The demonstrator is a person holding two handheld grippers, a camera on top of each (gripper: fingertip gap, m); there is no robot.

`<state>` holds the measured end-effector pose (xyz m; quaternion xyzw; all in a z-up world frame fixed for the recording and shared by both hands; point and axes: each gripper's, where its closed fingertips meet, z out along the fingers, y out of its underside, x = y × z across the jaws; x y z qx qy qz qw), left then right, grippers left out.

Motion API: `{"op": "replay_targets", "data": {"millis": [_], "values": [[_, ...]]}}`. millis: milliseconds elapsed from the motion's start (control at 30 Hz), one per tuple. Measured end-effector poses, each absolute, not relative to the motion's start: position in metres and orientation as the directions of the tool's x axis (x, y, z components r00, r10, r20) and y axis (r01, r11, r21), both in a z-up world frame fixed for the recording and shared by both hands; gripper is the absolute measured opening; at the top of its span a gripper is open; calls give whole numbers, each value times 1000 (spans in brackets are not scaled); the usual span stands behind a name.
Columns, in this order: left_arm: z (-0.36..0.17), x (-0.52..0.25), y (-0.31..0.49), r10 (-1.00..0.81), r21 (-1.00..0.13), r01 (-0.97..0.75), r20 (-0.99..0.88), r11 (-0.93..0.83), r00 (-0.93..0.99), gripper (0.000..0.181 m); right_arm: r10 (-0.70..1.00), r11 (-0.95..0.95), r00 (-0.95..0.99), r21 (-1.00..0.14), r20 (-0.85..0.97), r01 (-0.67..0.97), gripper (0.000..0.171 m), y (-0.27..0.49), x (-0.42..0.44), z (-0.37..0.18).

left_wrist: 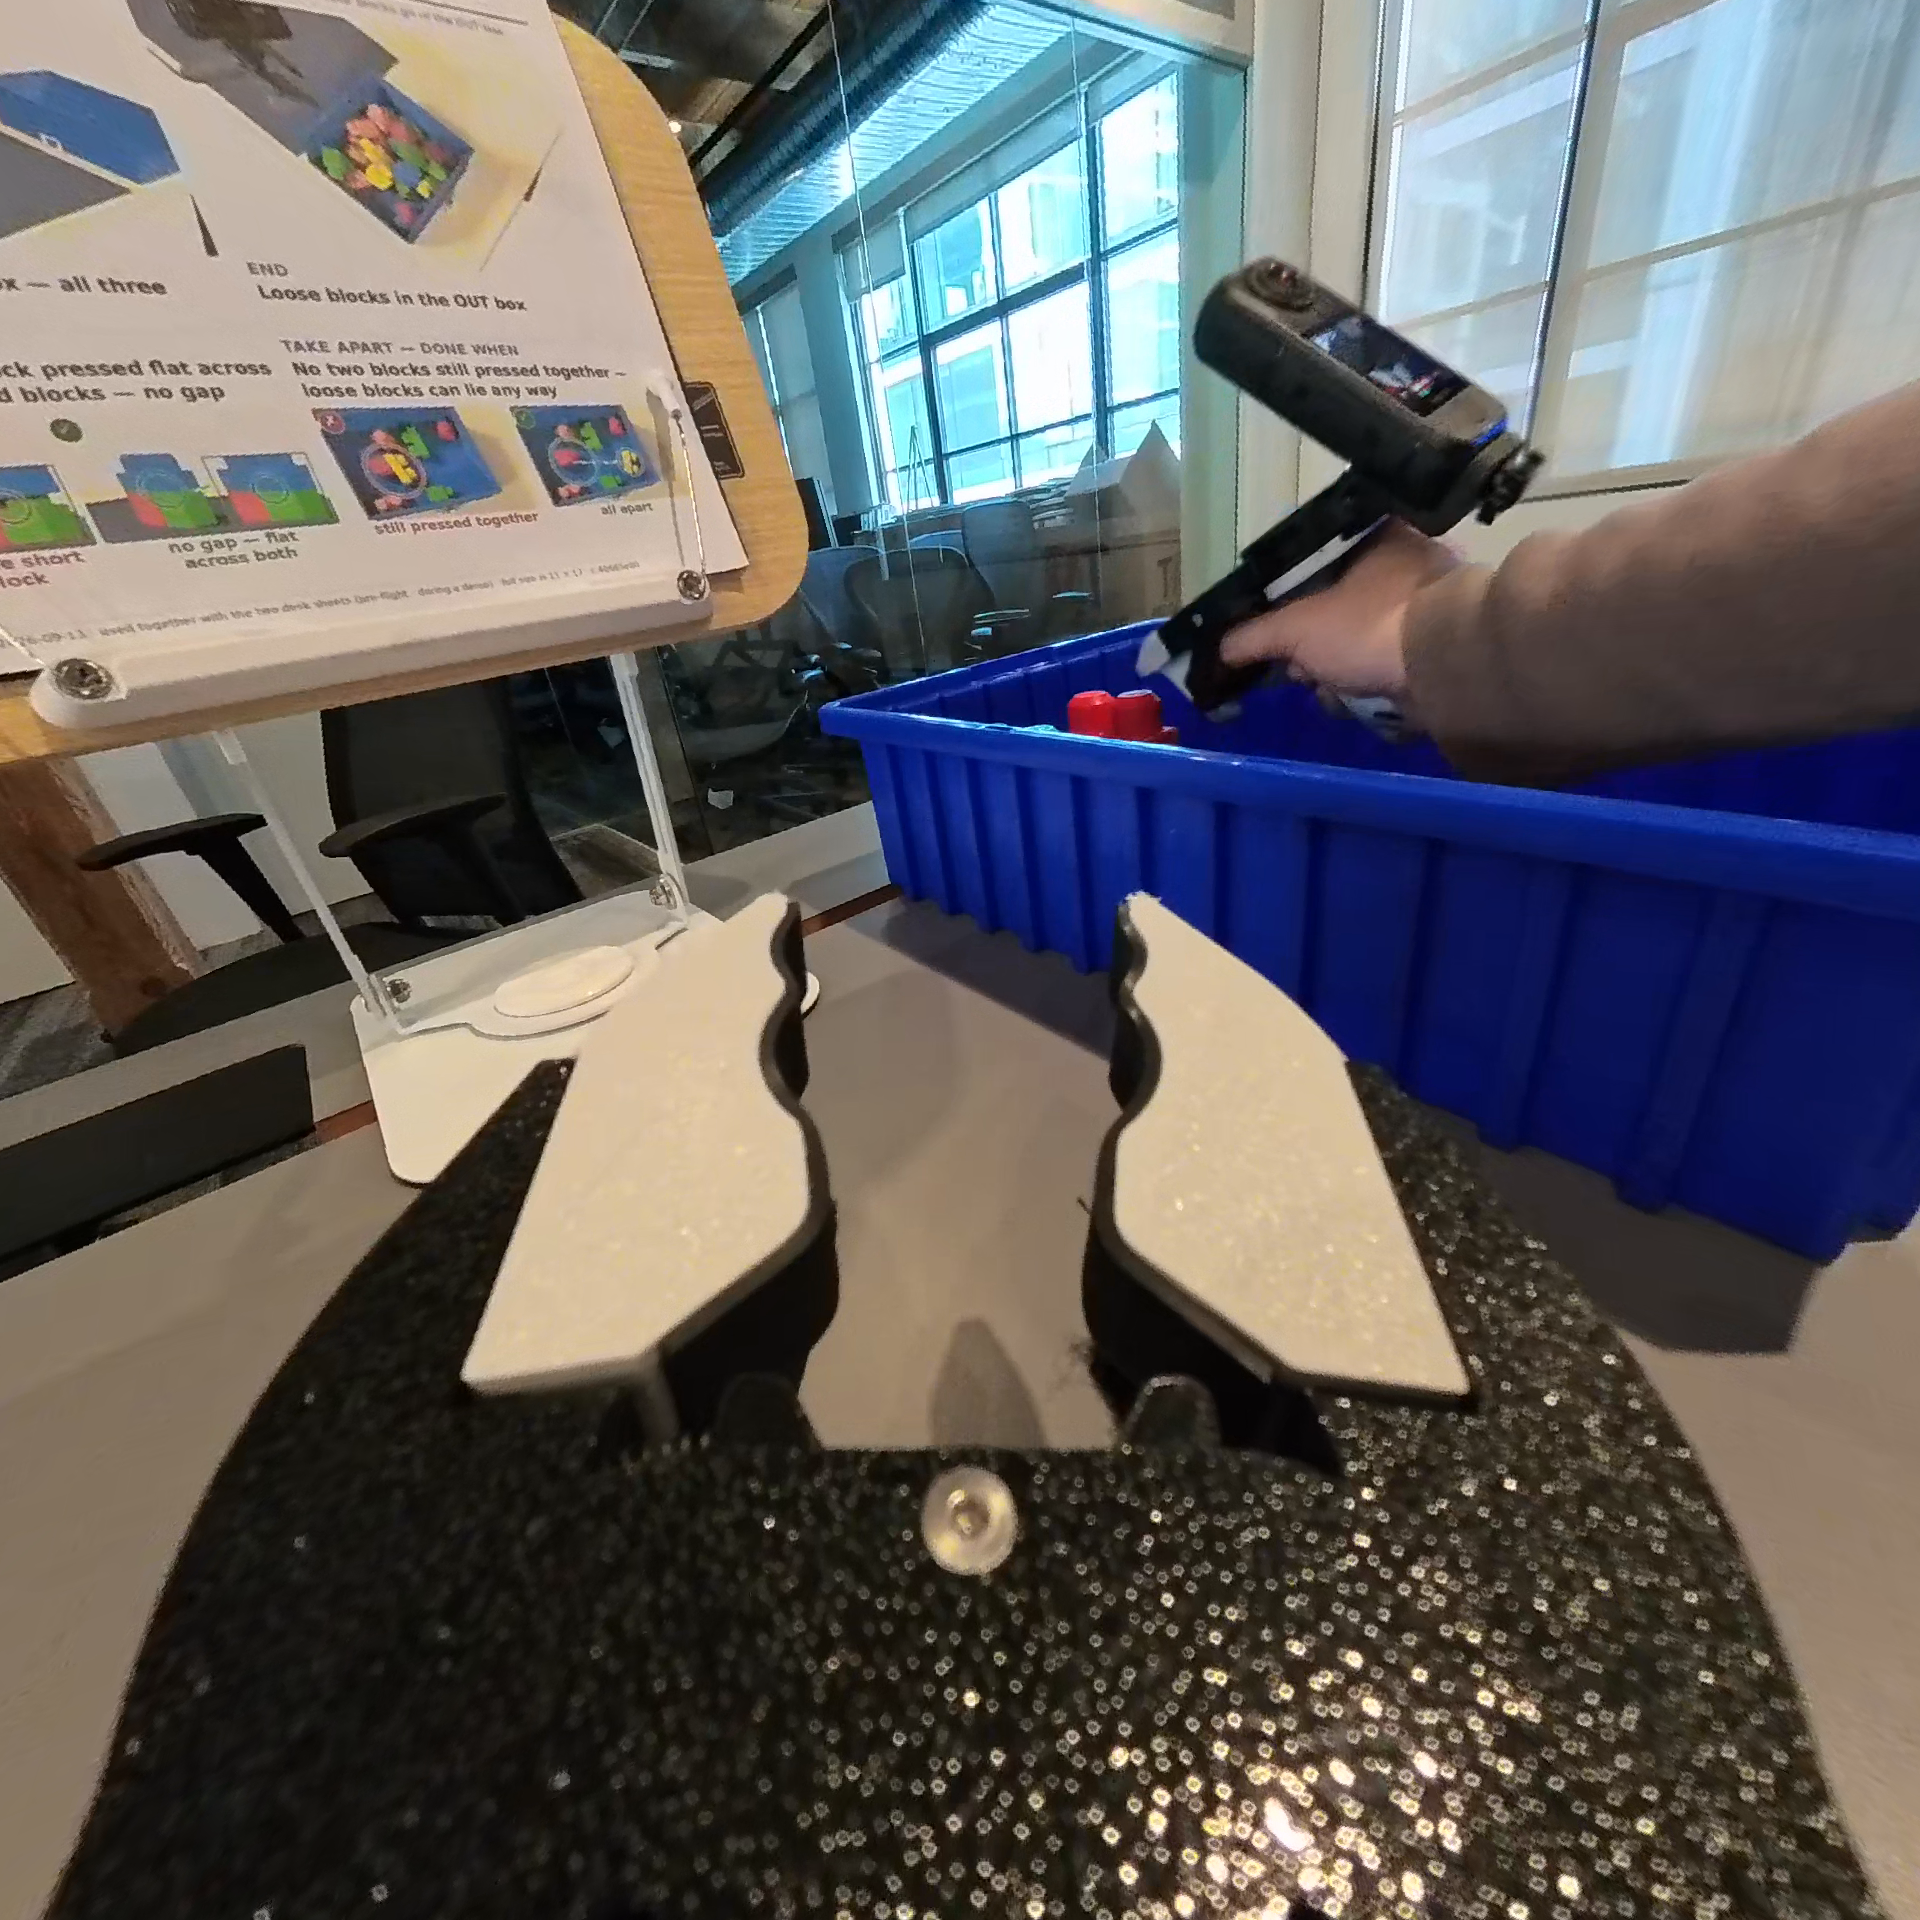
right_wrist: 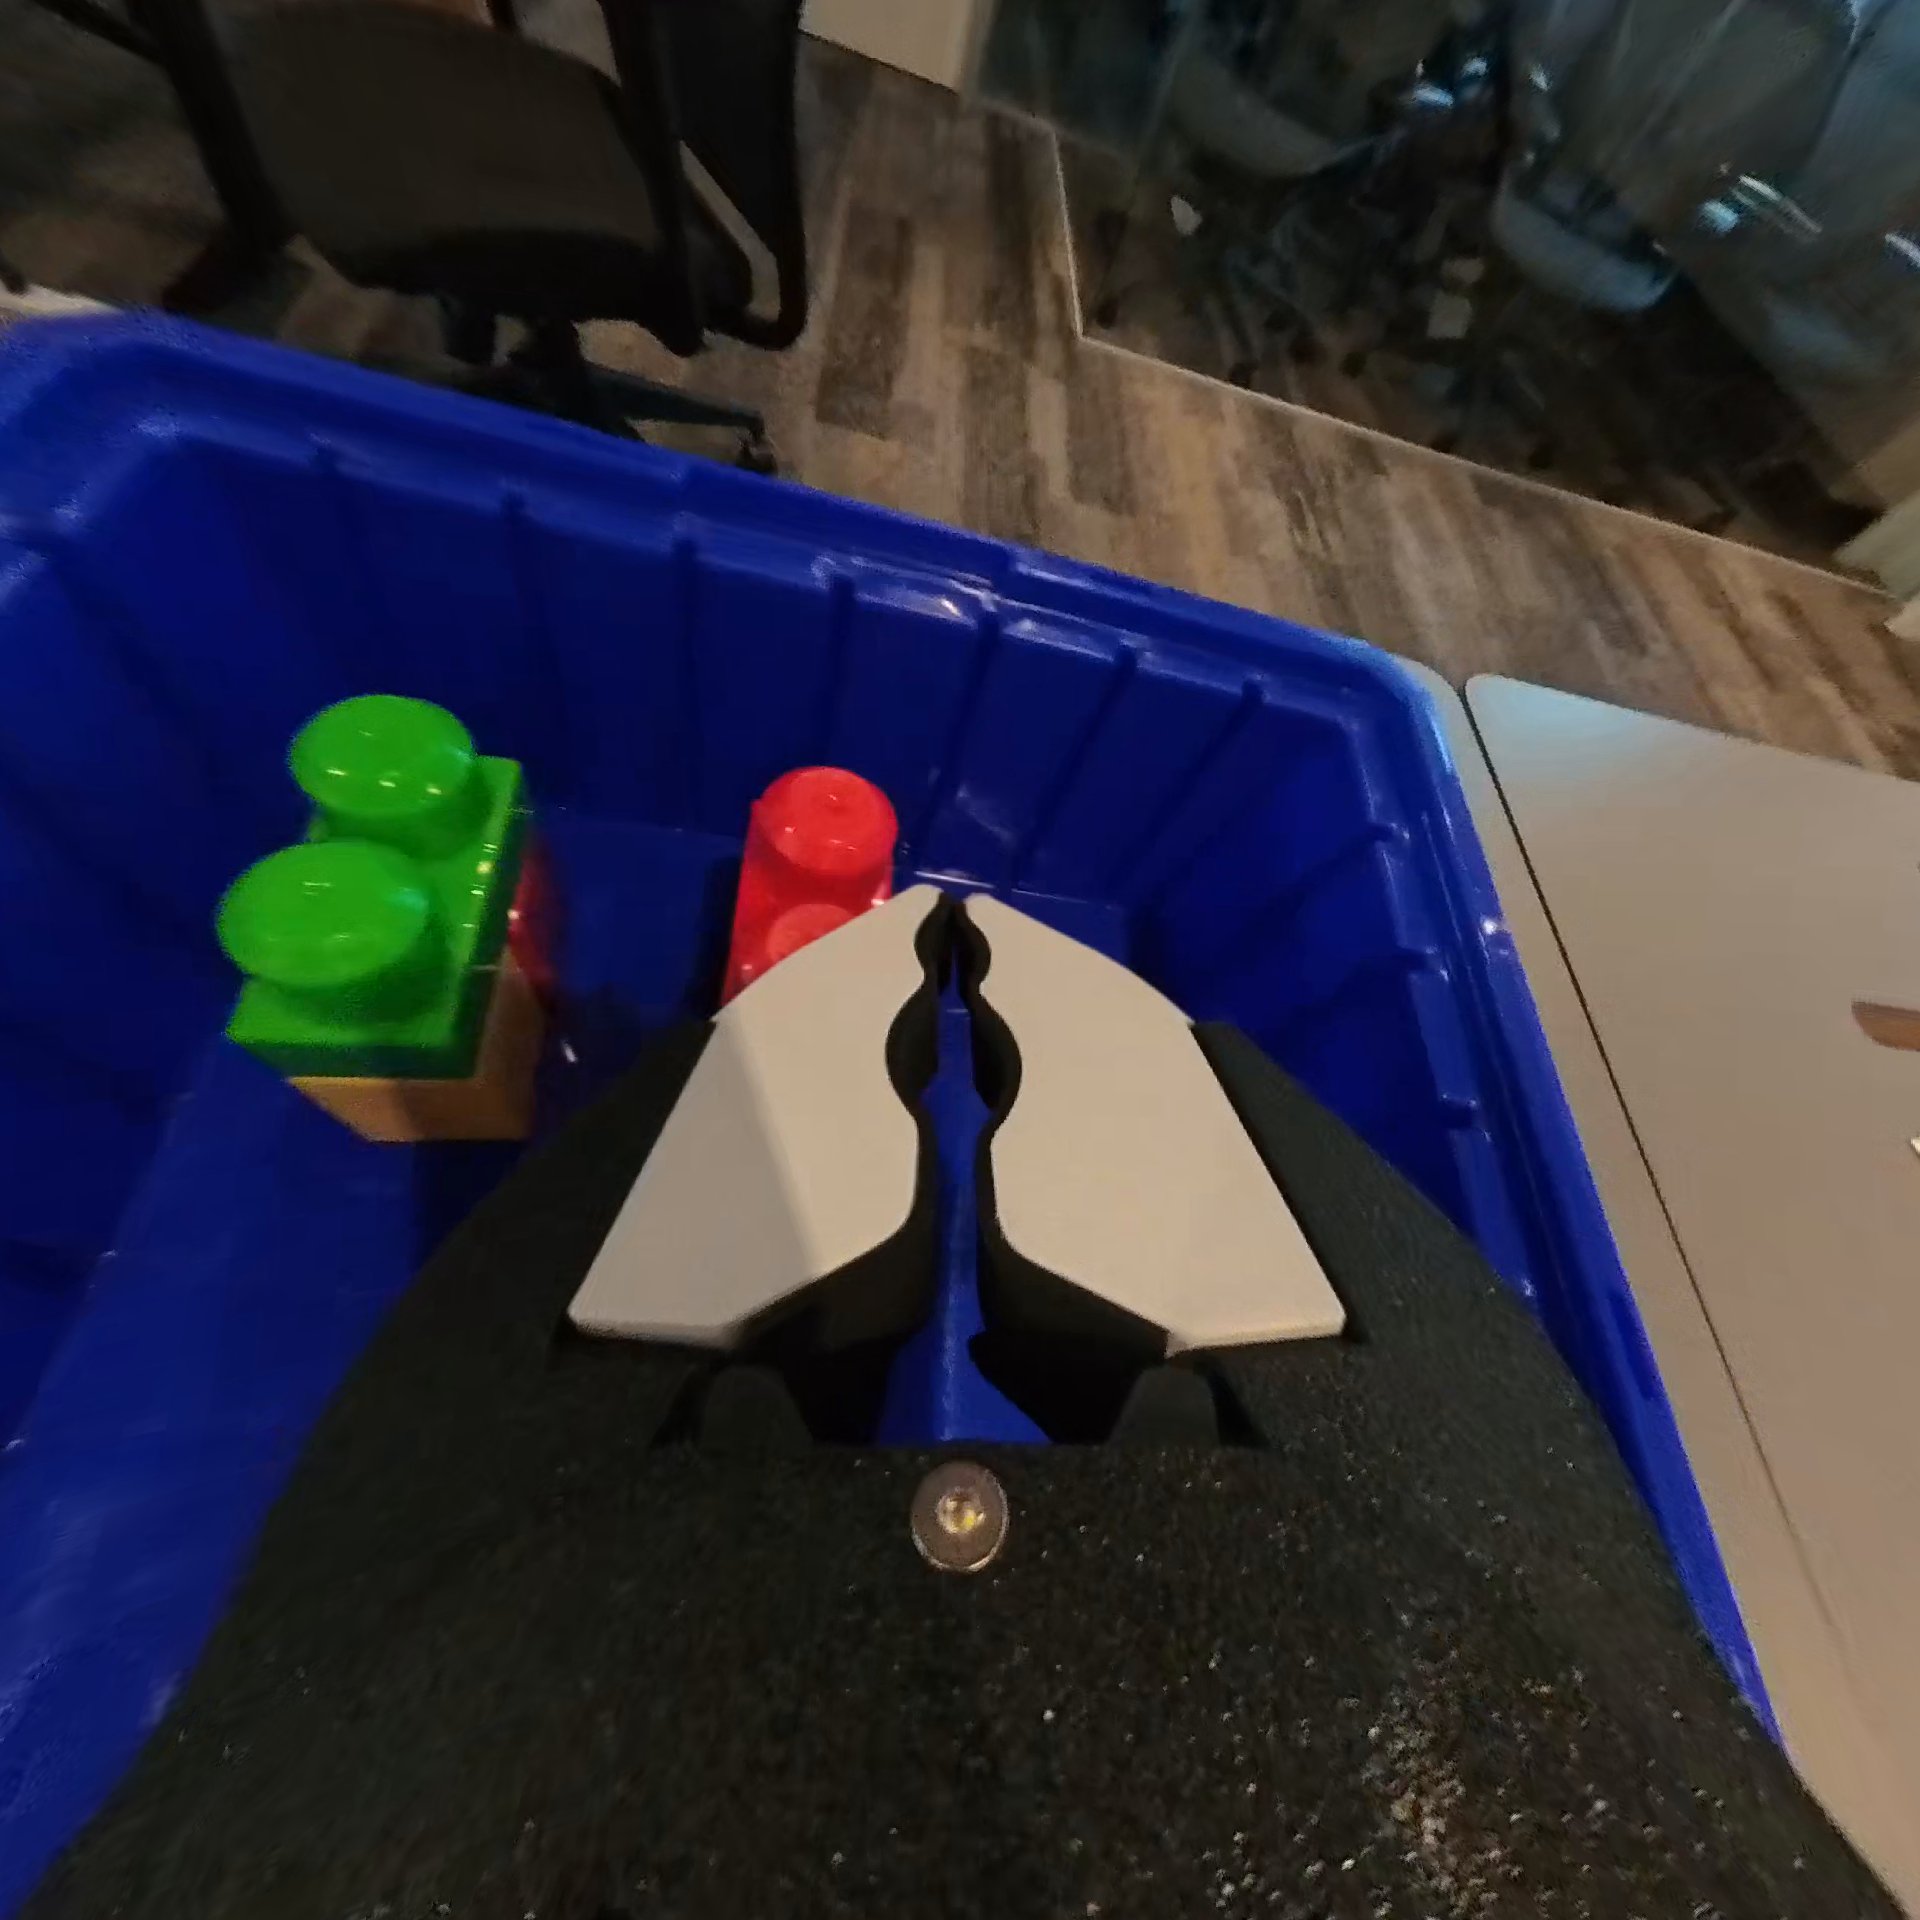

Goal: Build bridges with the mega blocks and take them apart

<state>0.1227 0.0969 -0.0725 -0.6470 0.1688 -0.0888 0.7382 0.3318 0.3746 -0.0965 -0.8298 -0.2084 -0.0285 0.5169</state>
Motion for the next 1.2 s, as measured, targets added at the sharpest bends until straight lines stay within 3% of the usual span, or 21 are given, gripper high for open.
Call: {"op": "replay_targets", "data": {"millis": [267, 533, 1200], "values": [[-73, 123, 97, -353, -986, -85, -131, 143, 926, 55, 278, -420, 945, -863, 172, 280, 0, 393, 347, -106], [-74, 123, 97, -358, -987, -83, -129, 139, 925, 54, 411, -510, 912, -829, -3, 227, 0, 392, 340, -138], [-76, 125, 98, -368, -988, -85, -127, 128, 921, 51, 498, -468, 865, -822, 59, 325, 1, 407, 329, -153]]}}
